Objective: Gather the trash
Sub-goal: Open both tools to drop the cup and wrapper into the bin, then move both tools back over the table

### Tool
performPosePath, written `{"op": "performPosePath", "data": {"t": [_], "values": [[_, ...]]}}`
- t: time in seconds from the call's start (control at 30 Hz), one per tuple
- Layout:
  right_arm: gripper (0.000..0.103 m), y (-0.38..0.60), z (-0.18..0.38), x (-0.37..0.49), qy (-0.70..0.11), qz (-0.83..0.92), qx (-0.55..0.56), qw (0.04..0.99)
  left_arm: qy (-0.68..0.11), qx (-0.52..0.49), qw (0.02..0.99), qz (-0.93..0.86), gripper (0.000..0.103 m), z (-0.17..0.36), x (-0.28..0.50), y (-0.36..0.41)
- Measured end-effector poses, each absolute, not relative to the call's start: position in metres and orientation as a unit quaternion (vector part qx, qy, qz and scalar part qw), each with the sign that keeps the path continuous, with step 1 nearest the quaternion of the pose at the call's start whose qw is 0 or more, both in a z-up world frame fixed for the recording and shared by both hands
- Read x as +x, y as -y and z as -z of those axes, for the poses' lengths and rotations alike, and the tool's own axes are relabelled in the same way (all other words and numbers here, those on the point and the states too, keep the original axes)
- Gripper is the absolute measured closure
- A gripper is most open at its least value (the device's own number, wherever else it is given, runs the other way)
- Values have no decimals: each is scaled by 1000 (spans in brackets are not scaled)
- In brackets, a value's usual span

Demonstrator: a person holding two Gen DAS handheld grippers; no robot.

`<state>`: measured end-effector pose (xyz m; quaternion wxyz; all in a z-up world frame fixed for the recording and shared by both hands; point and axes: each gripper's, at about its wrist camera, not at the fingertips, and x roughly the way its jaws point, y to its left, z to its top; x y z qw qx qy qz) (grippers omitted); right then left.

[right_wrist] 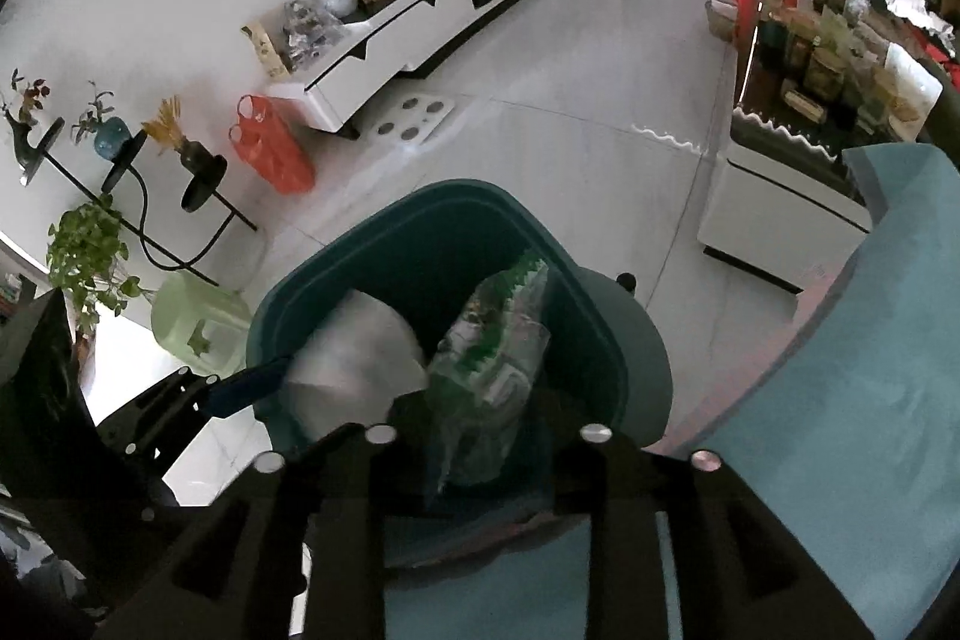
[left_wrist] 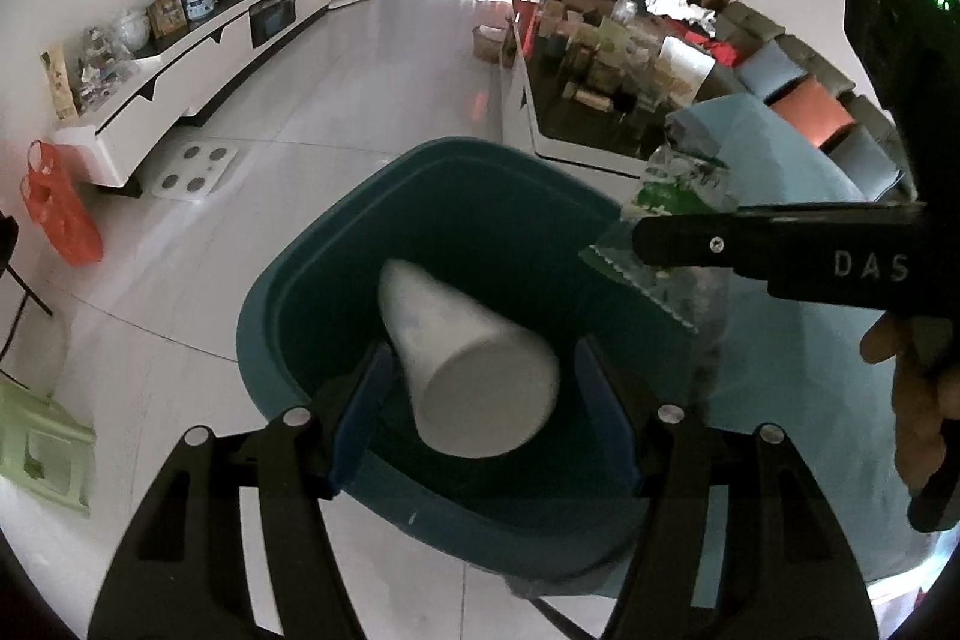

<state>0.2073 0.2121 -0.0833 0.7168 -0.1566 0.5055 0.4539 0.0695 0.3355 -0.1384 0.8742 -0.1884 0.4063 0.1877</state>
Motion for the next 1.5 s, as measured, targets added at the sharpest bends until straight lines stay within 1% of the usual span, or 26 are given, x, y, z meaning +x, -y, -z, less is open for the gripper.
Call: {"op": "performPosePath", "data": {"t": [0.07,0.13,0.17,0.2,0.23,0.27,0.33,0.43,0.57,0.63,0.73,0.97,1.13,1.17,1.2,1.27,1.33,1.5], "values": [[77,-216,85,206,-505,-452,-158,718,-407,-183,875,-191,34,140,71,-336],[70,-219,86,207,-506,-455,-154,717,-403,-183,876,-193,26,139,70,-339],[62,-219,85,207,-505,-455,-155,717,-400,-183,877,-193,25,136,69,-337],[57,-219,84,206,-503,-455,-154,718,-397,-184,878,-193,20,135,68,-337],[56,-218,85,209,-503,-455,-154,719,-395,-186,879,-193,13,133,68,-336],[56,-217,84,208,-502,-455,-152,720,-390,-189,880,-194,11,131,66,-336],[53,-215,82,210,-499,-457,-145,722,-383,-188,882,-198,5,126,62,-336],[51,-211,79,213,-498,-458,-134,725,-385,-193,879,-202,5,119,55,-335],[41,-194,68,212,-486,-460,-110,735,-388,-199,877,-204,5,112,51,-331],[41,-185,62,212,-477,-458,-106,743,-383,-206,879,-195,5,110,49,-329],[36,-168,53,212,-467,-453,-91,754,-381,-223,878,-186,5,110,48,-327],[32,-121,29,208,-429,-439,-64,787,-371,-210,886,-185,5,98,48,-309],[23,-78,2,199,-386,-432,-28,814,-345,-176,904,-180,5,73,50,-279],[20,-69,-2,197,-378,-431,-22,819,-340,-170,908,-178,5,67,51,-273],[15,-62,-5,195,-372,-429,-17,823,-336,-166,910,-176,5,62,53,-269],[12,-40,-12,191,-355,-417,-6,836,-319,-157,920,-165,5,49,56,-256],[12,-22,-18,189,-343,-407,2,847,-308,-145,928,-154,5,40,61,-239],[7,21,-25,178,-316,-381,15,869,-288,-126,941,-125,5,18,76,-200]]}}
